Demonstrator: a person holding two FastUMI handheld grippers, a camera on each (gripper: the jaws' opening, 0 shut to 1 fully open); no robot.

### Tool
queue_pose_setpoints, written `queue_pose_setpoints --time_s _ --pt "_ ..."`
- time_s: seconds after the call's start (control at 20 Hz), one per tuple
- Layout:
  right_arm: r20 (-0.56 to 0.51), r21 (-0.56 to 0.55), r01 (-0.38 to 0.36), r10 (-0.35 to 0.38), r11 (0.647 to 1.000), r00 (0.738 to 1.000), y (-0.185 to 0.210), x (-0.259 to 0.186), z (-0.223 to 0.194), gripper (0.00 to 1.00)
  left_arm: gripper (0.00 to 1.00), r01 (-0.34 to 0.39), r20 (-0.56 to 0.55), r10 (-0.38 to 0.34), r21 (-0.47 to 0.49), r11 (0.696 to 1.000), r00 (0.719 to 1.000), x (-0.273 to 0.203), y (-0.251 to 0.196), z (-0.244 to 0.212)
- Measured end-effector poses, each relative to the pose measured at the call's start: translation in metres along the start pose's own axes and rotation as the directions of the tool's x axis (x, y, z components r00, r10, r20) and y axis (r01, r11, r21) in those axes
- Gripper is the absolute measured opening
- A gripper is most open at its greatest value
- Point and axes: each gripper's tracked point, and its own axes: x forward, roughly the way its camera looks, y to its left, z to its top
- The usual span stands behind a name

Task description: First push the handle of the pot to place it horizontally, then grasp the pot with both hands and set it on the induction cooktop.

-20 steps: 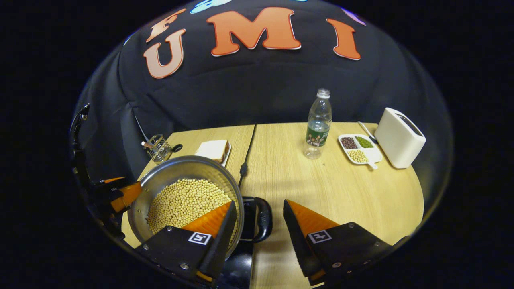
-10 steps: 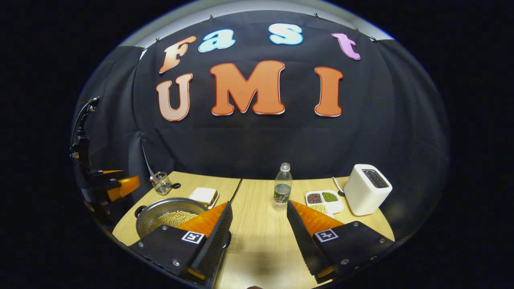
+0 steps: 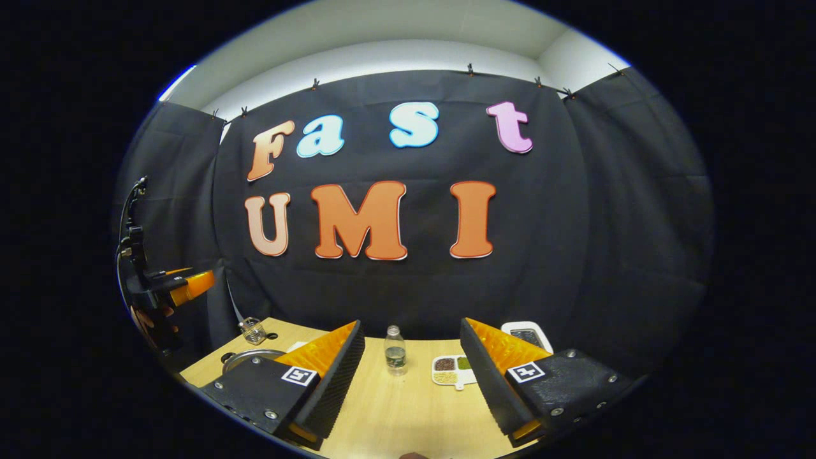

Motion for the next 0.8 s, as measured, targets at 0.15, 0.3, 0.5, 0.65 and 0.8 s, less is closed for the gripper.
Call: queue_pose_setpoints --time_s 0.15,0.3,0.5,0.65,0.8 --pt "0.062 -0.045 0.045 -0.043 0.998 0.997 -0.047 -0.028 0.034 0.93 0.94 0.029 0.069 -0.026 -0.038 0.999 0.997 -0.011 -0.016 0.037" --pt "0.102 -0.080 0.091 -0.083 0.993 0.991 -0.092 -0.058 0.067 0.93 0.92 0.060 0.152 -0.052 -0.054 0.997 0.987 -0.023 -0.027 0.080" --pt "0.147 -0.129 0.133 -0.114 0.983 0.982 -0.125 -0.091 0.112 0.93 0.94 0.083 0.203 -0.066 -0.078 0.993 0.977 -0.033 -0.035 0.118" --pt "0.183 -0.122 0.153 -0.130 0.981 0.975 -0.127 -0.103 0.145 0.93 0.96 0.112 0.234 -0.083 -0.113 0.987 0.969 -0.039 -0.040 0.143" --pt "0.222 -0.145 0.189 -0.154 0.971 0.963 -0.132 -0.112 0.169 0.93 0.93 0.147 0.259 -0.113 -0.118 0.982 0.959 -0.045 -0.048 0.165"
